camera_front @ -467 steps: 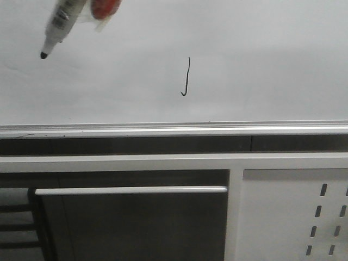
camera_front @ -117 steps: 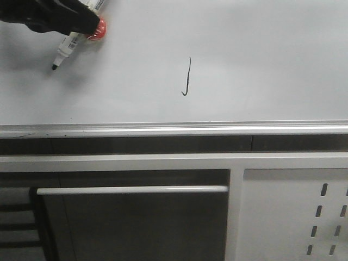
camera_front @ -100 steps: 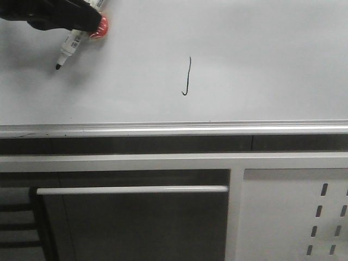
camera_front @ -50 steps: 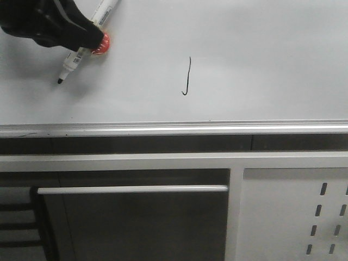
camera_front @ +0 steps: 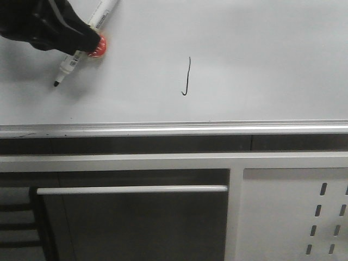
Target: Write number 1 on whiteboard
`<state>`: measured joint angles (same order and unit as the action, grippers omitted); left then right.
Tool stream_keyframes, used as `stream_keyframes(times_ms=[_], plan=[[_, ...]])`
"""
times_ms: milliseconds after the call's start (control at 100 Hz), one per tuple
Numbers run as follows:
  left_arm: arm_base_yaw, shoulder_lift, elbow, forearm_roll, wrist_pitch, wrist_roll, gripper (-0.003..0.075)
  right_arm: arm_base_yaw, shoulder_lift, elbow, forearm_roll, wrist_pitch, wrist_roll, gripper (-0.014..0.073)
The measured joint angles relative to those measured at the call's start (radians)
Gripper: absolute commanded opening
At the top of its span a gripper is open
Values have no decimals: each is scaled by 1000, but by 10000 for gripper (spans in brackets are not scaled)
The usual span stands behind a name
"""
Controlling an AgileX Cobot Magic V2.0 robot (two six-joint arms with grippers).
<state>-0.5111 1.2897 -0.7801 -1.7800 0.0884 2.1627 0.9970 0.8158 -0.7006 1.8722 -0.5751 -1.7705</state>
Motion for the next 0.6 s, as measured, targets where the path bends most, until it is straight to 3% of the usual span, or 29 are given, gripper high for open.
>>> stream_keyframes(times_ms=[270, 600], plan=[[13, -211, 125, 0, 17, -119, -20, 0, 0, 0, 0, 3, 0, 299], [13, -443, 191, 0, 207, -275, -20, 0, 0, 0, 0, 64, 2, 299]])
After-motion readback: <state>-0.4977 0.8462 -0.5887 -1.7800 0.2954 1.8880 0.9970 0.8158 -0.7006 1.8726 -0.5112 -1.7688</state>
